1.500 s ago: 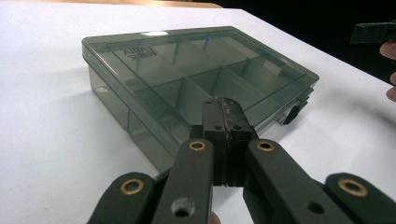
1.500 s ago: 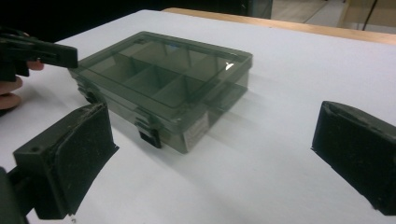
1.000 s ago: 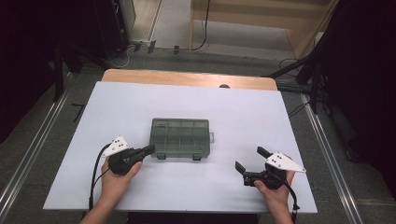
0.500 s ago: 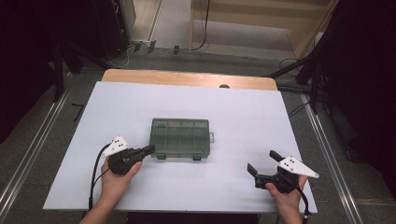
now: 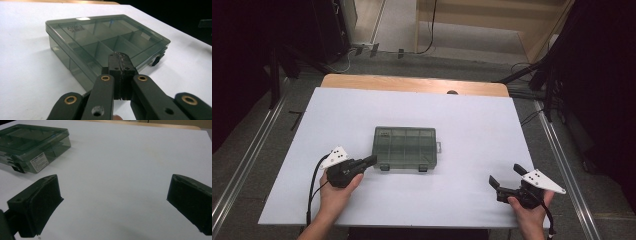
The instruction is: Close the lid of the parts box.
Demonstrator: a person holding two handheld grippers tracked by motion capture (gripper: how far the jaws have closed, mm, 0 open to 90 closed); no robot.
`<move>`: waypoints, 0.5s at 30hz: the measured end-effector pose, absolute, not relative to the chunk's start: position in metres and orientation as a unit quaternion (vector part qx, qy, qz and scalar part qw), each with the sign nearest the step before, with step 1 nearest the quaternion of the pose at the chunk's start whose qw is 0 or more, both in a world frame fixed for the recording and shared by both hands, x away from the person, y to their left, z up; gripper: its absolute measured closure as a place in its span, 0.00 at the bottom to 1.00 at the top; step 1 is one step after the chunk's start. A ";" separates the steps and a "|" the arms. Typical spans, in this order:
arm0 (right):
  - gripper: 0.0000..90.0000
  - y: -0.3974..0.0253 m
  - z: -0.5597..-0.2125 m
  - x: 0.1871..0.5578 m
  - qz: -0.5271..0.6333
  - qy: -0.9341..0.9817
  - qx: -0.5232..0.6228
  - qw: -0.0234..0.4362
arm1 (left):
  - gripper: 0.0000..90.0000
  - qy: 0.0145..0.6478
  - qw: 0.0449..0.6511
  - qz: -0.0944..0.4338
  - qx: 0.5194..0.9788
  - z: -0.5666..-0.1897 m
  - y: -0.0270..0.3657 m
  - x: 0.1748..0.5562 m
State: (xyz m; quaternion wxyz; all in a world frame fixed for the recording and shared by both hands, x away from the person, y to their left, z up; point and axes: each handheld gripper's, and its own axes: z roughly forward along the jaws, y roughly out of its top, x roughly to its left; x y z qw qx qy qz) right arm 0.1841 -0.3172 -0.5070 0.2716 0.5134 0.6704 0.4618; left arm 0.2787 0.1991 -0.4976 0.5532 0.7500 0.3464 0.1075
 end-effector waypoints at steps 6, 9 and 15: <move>0.00 -0.318 -0.509 0.185 0.462 0.669 0.517 0.267 | 0.77 0.344 0.568 0.134 0.736 -0.488 0.205 0.273; 0.00 -0.319 -0.509 0.185 0.462 0.670 0.516 0.267 | 0.51 0.347 0.558 0.144 0.740 -0.485 0.209 0.272; 0.00 -0.318 -0.510 0.185 0.462 0.671 0.516 0.266 | 0.23 0.346 0.560 0.139 0.740 -0.480 0.219 0.267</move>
